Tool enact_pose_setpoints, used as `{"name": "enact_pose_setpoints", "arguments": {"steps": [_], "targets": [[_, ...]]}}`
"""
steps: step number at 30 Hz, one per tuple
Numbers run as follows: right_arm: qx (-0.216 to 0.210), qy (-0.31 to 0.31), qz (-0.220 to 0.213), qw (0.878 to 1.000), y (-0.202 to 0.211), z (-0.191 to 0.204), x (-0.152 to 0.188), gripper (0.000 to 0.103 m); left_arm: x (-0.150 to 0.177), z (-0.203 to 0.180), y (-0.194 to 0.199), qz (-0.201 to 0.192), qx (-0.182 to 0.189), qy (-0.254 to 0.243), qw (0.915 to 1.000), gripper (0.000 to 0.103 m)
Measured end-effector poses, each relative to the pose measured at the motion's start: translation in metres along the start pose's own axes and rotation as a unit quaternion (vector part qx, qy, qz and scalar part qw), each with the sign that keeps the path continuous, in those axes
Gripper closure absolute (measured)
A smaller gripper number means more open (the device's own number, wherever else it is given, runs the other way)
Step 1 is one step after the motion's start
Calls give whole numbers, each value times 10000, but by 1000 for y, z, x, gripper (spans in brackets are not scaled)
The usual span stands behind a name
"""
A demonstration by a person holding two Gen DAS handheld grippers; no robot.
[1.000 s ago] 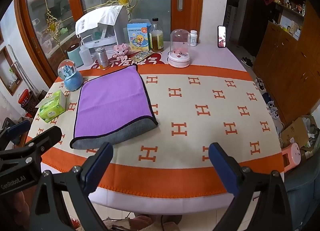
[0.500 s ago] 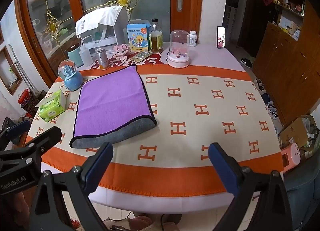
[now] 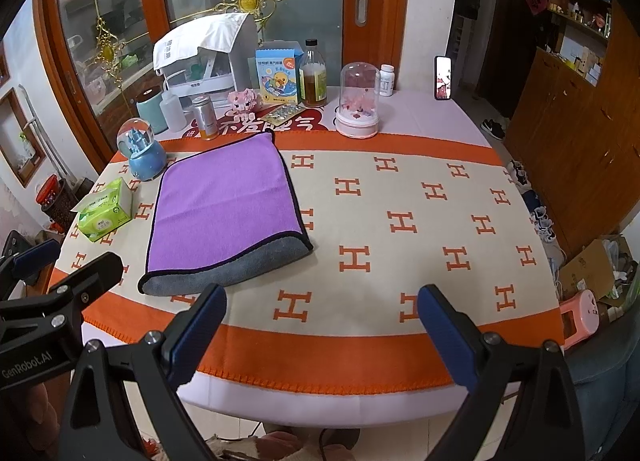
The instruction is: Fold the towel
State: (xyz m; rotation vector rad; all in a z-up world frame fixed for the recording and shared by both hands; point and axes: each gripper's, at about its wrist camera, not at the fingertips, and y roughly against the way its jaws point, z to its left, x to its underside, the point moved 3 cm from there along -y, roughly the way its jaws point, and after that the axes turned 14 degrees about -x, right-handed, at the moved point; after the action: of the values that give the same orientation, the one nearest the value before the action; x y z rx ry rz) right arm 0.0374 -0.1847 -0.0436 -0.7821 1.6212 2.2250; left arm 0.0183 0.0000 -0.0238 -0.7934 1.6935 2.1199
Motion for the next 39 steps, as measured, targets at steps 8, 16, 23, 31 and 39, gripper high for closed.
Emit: {"name": "enact_pose_setpoints", "arguments": {"steps": [8,16,23,31,39], "targets": [[2,1,9,10000,0,-1,1,6,-1,7,7,7,0,1,10000,3],[-5,23,57,10000,-6,2,0,7,3,6,-4,61,-23,-3,10000,3],[-5,40,84,10000,-9,2,-2,7,5,6,-7,89,-28,-3,10000,3],[19,53,118,9999,-12,3,-2,7,4,6,-9,131,-28,-23,9999,3],[30,80,73,9999,-12,3,-4,7,3,4,-13,149,-56,-34,9999,3]]}}
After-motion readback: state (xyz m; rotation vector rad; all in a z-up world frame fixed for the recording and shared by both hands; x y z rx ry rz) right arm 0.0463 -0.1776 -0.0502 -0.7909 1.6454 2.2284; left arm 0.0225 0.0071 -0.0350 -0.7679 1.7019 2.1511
